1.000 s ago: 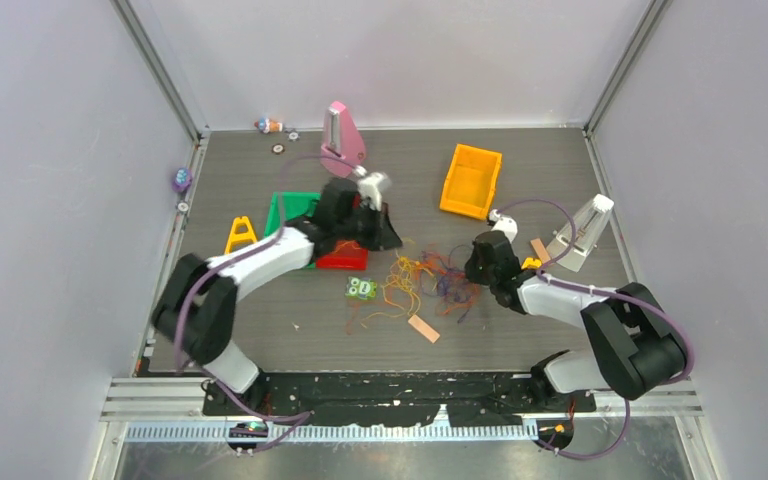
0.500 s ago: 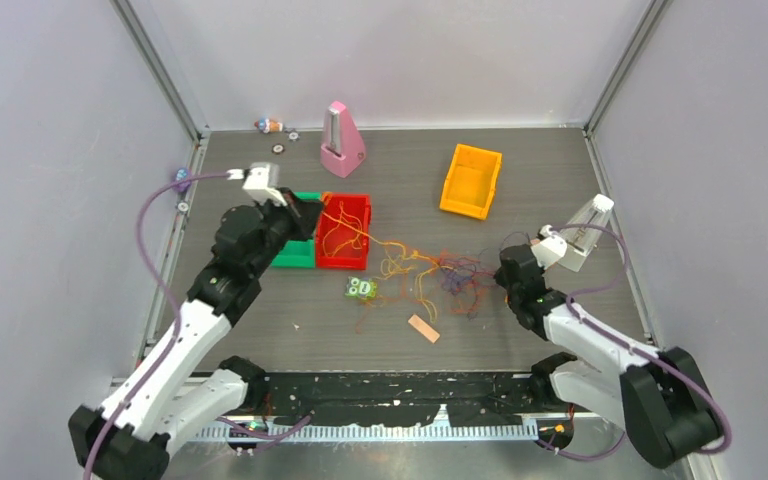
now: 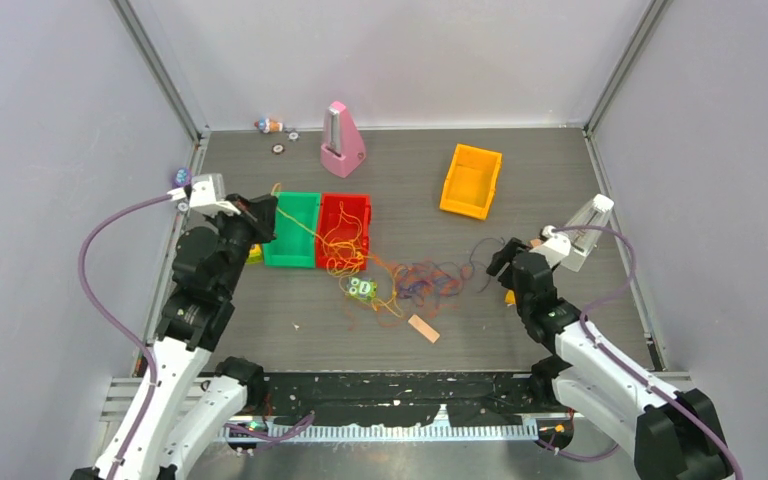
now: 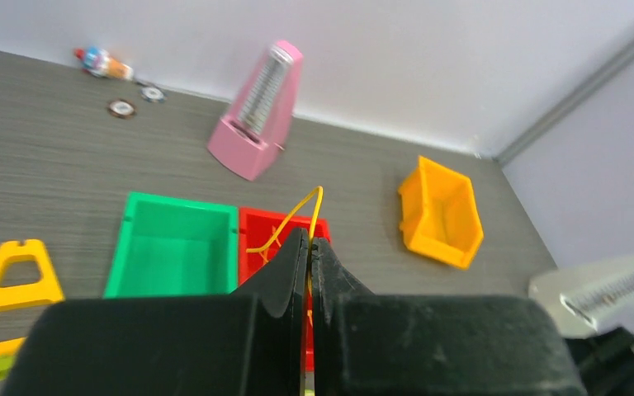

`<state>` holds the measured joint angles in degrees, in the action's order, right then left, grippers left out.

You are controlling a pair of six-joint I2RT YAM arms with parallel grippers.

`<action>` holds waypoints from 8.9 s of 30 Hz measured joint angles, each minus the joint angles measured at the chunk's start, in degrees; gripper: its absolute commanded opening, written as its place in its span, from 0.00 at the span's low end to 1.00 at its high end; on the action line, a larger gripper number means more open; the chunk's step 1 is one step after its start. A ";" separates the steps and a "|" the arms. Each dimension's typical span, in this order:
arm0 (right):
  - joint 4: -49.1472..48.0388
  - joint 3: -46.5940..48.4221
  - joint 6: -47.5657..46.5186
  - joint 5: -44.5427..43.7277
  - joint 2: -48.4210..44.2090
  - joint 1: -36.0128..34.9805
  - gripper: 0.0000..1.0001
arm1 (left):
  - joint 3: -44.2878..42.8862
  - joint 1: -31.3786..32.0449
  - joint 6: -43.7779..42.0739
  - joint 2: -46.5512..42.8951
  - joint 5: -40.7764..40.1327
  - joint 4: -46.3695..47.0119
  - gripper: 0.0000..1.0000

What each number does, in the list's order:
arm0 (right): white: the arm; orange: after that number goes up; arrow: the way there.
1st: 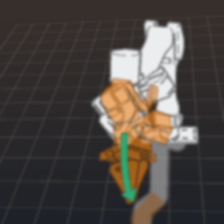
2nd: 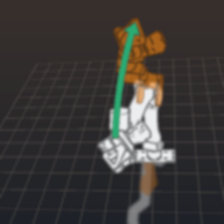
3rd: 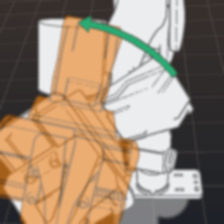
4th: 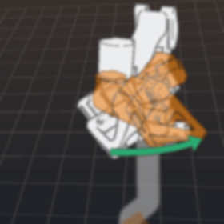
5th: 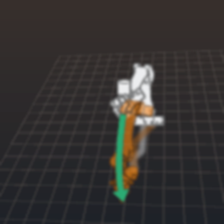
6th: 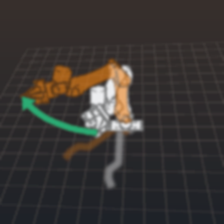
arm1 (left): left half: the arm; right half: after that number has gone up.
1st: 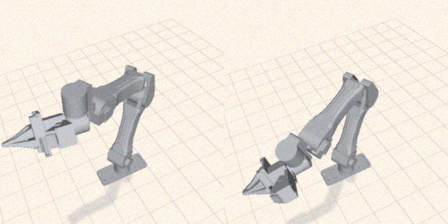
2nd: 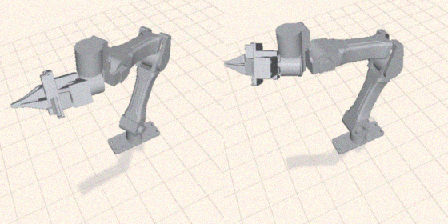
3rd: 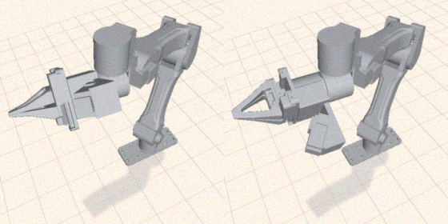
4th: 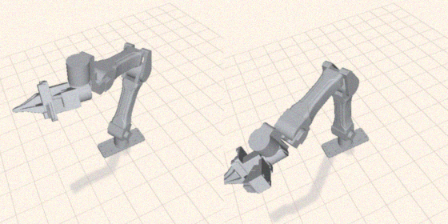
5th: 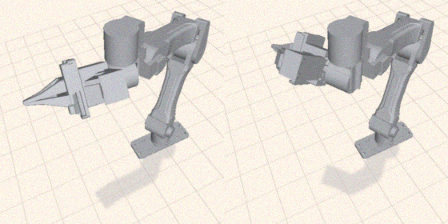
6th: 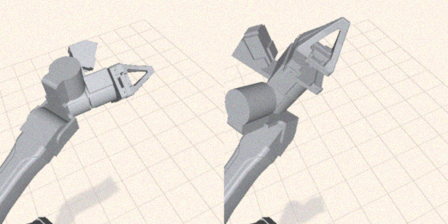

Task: Untangle the cables
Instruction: Untie the cable.

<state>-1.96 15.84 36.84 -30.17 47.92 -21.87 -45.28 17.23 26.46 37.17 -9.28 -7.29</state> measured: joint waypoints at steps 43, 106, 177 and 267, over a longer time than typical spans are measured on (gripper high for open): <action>-34.23 19.85 -21.38 44.52 29.05 -20.83 0.06 | -19.93 15.23 2.99 28.70 33.94 -1.57 0.88; 13.62 10.36 13.81 -9.27 -7.34 3.08 0.14 | -1.31 -0.17 2.47 -12.61 7.34 -27.54 0.00; 11.32 22.53 -10.10 38.03 13.46 8.44 0.06 | -4.50 11.98 -5.27 11.10 3.82 -19.82 0.99; 25.86 48.41 -19.89 21.44 6.45 -2.47 0.06 | 0.59 12.66 -1.57 21.75 29.29 7.80 0.86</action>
<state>23.90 64.25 16.95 -8.73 54.37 -24.34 -44.69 29.89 24.88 58.92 20.01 0.51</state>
